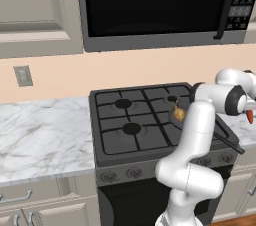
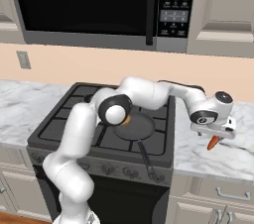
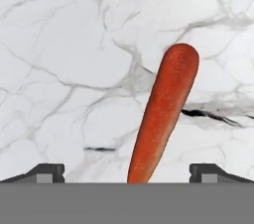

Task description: Put the onion and carrot in the pan. Then turn on the front right burner and set the heat to medium.

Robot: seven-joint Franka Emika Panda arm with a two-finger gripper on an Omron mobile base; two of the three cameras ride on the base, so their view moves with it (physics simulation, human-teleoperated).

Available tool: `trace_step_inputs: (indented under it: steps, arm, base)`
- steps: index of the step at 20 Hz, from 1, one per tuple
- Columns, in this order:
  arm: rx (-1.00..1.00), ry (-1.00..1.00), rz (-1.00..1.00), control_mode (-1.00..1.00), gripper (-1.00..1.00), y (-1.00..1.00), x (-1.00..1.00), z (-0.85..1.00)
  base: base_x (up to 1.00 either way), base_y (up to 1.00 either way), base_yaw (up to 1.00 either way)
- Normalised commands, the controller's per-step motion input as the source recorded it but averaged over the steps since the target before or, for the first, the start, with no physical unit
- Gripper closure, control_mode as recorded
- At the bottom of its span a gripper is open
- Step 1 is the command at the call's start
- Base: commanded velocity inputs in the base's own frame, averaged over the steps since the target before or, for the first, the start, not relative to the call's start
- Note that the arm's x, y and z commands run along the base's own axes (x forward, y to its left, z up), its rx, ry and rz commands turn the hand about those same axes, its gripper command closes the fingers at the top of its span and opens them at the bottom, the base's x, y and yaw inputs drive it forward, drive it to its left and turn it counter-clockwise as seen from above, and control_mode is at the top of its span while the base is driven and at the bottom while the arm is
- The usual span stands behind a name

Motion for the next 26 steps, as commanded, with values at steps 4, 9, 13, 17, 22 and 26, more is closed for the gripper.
trace_step_inputs:
  steps: [4, 9, 13, 17, 22, 26]
  arm:
    - [0.0, 0.0, -0.01, -1.0, -1.0, -0.01, 0.11, -0.3]
    - [0.0, 0.0, -0.01, -1.0, -1.0, -0.05, 0.29, -0.02]
    - [0.0, 0.0, -0.03, -1.0, -1.0, -0.16, 0.24, 0.0]
    - [0.0, 0.03, -0.05, -1.0, -1.0, -0.29, 0.1, 0.0]
    - [0.0, 0.0, -0.04, -1.0, -1.0, -0.12, 0.0, 0.0]
    - [0.0, 0.01, -0.02, -1.0, -1.0, -0.03, 0.0, -0.09]
  base:
    - [0.0, 0.0, 0.0]
    - [0.0, 0.0, 0.0]
    - [0.0, 0.0, 0.0]
    - [0.0, 0.0, 0.0]
    - [0.0, 0.0, 0.0]
    - [0.0, 0.0, 0.0]
